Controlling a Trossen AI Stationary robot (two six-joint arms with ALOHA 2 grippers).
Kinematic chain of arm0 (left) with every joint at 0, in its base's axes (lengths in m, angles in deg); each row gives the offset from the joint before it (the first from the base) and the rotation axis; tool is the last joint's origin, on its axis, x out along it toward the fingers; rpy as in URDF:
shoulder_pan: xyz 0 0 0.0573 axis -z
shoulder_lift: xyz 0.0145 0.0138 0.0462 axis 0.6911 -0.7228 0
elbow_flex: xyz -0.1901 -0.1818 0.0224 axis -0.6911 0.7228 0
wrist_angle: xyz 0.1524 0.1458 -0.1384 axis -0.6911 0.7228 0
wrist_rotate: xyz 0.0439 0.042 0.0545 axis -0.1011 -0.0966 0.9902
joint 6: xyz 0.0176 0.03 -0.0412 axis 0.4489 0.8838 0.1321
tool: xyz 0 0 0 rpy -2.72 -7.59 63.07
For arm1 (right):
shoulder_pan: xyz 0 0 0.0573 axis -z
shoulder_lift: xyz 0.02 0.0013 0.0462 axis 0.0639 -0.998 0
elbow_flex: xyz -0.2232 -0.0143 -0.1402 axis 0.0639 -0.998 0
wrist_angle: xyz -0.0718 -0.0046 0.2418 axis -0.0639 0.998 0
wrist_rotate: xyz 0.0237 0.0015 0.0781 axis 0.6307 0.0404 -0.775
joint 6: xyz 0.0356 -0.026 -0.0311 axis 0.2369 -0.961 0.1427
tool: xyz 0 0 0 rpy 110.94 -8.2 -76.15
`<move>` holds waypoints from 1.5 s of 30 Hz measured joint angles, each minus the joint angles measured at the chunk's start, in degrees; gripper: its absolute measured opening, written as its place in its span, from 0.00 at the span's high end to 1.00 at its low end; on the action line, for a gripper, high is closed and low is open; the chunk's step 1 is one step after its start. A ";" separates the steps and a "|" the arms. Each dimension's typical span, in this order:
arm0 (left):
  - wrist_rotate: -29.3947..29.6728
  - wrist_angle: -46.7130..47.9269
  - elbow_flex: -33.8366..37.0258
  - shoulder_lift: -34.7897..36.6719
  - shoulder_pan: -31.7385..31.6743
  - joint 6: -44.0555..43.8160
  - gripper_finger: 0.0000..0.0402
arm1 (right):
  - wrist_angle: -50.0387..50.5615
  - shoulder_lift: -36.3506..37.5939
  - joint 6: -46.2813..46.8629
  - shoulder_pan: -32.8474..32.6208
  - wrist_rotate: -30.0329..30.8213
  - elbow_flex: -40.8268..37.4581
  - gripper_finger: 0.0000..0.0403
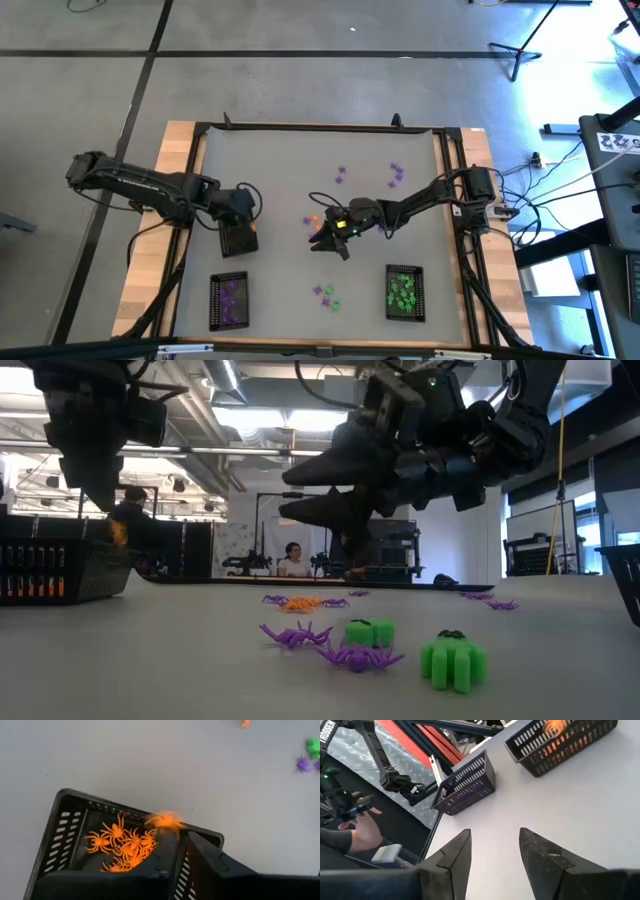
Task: Sort Halloween decoration
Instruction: Put the orange spider toy into the top black basket
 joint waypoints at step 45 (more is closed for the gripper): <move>-5.81 -30.95 0.04 -1.68 -2.58 26.49 0.87 | 54.01 -2.16 -23.80 -0.44 24.92 17.19 0.60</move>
